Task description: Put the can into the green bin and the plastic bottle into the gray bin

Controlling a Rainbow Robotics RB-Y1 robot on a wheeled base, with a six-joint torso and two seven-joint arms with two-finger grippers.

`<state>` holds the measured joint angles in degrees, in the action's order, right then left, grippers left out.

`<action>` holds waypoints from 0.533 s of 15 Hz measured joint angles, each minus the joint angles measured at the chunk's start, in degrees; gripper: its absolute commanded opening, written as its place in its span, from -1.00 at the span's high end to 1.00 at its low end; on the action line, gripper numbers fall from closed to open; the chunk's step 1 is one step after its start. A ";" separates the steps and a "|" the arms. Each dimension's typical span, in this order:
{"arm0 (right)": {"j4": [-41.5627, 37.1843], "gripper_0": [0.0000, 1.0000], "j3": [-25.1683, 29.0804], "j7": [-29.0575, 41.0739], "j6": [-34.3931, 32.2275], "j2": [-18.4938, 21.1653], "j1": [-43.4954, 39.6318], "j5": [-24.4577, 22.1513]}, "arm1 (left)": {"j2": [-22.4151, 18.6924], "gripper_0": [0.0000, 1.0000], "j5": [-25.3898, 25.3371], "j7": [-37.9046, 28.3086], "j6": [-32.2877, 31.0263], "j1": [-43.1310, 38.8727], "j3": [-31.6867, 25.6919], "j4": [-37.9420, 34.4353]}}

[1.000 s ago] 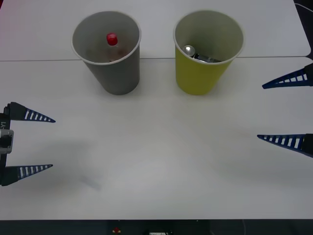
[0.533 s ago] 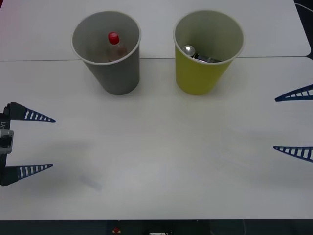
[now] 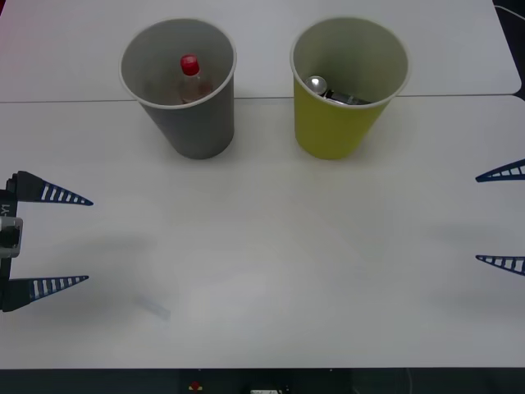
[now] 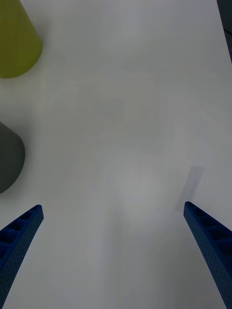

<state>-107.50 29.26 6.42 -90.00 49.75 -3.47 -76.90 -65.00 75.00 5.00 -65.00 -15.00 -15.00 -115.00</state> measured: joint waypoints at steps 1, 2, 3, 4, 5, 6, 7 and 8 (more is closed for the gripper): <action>0.01 -1.00 -0.03 0.00 0.00 0.13 -0.02 0.00 | 0.00 -1.00 0.00 0.00 0.00 0.00 0.00 0.00; 0.01 -1.00 -0.07 0.08 0.00 0.33 0.00 0.00 | 0.00 -1.00 0.00 0.00 0.00 0.00 0.00 0.00; 0.01 -1.00 -0.44 0.21 0.00 0.65 -0.04 0.00 | 0.00 -1.00 0.00 0.00 0.00 0.00 0.00 0.00; 0.01 -1.00 -1.10 0.24 0.00 1.18 -0.05 0.00 | 0.00 -1.00 0.00 0.00 0.00 0.00 0.00 0.00; 0.01 -1.00 -1.78 0.31 0.00 1.87 -0.05 0.00 | 0.00 -1.00 0.00 0.00 0.00 0.00 0.00 0.00; 0.01 -1.00 -2.11 0.40 0.00 2.39 -0.03 0.00 | 0.00 -1.00 0.00 0.00 0.00 0.00 0.00 0.00; 0.01 -1.00 -2.17 0.42 0.00 2.63 0.02 0.03 | 0.00 -1.00 0.00 0.00 0.00 0.00 0.00 0.00; 0.01 -1.00 -2.18 0.45 0.00 2.70 0.01 0.06 | 0.00 -1.00 0.00 0.00 0.00 0.00 0.00 0.00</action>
<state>-107.49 27.08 6.88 -90.00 52.45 -3.46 -76.84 -65.00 75.00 5.00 -65.00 -15.00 -15.00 -115.00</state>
